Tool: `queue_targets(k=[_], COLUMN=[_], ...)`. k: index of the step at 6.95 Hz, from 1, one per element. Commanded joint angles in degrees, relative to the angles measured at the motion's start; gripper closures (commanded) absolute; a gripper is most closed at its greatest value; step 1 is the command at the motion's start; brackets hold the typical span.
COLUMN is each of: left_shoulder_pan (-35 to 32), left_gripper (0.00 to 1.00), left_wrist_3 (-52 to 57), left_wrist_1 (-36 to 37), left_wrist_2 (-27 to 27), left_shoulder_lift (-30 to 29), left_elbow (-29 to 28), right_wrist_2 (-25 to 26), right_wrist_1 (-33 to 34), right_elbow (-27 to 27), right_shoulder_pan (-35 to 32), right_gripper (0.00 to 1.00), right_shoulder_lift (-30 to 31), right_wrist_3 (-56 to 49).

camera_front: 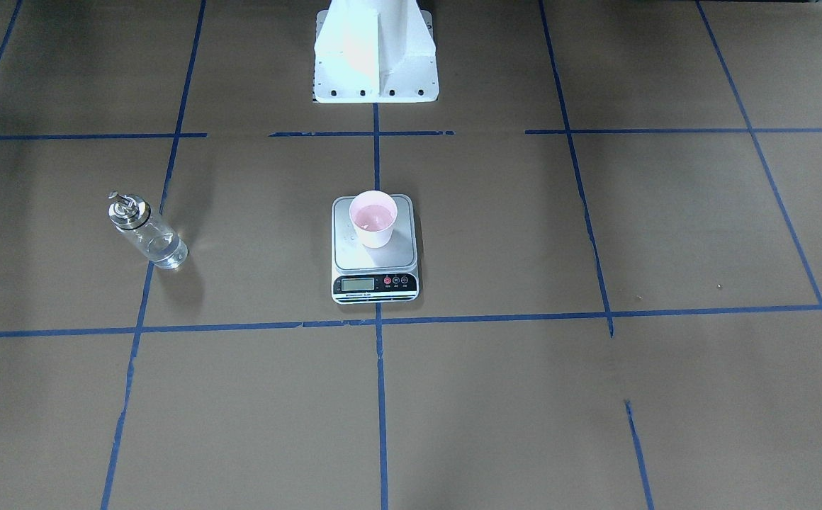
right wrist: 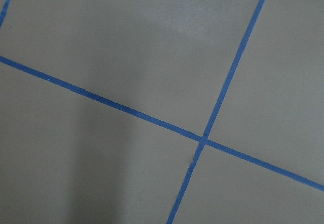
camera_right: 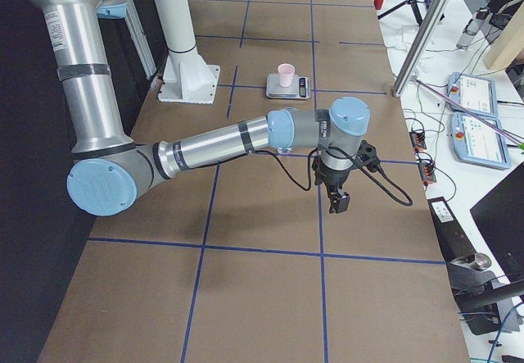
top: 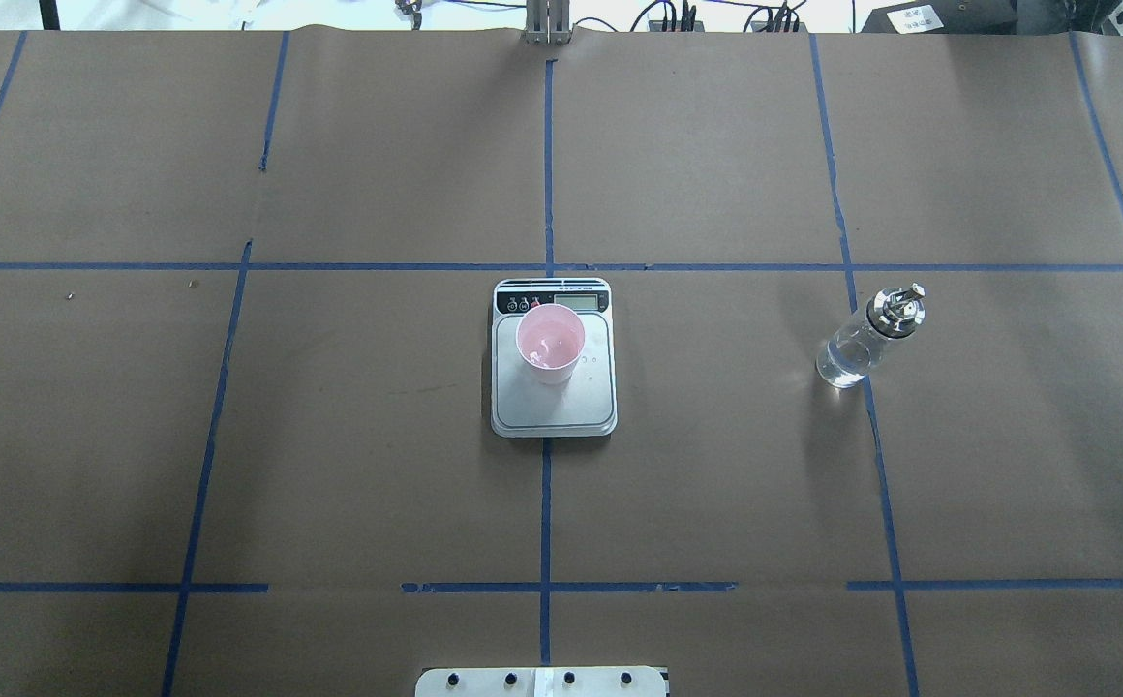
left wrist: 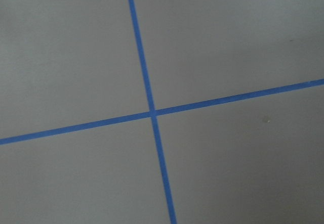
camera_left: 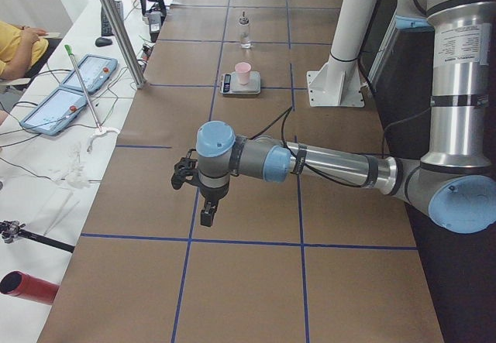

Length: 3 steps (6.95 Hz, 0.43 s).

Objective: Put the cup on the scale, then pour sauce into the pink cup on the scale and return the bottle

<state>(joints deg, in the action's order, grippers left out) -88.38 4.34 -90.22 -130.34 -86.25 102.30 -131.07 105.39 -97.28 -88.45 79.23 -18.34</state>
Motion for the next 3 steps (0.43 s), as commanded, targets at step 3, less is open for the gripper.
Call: queue_targets(k=[3], left_shoulder_pan=[-0.21], left_gripper=[0.00], left_wrist_3=[6.29], left_wrist_1=[1.89], left_wrist_2=[-0.26], left_shoulder_lift=[0.54], left_elbow=[-4.75], right_wrist_2=[-0.32], right_wrist_1=[5.86], right_elbow=[-0.02], right_shoulder_pan=[-0.24], right_gripper=[0.00], right_shoulder_lift=[0.23], right_wrist_3=[0.76])
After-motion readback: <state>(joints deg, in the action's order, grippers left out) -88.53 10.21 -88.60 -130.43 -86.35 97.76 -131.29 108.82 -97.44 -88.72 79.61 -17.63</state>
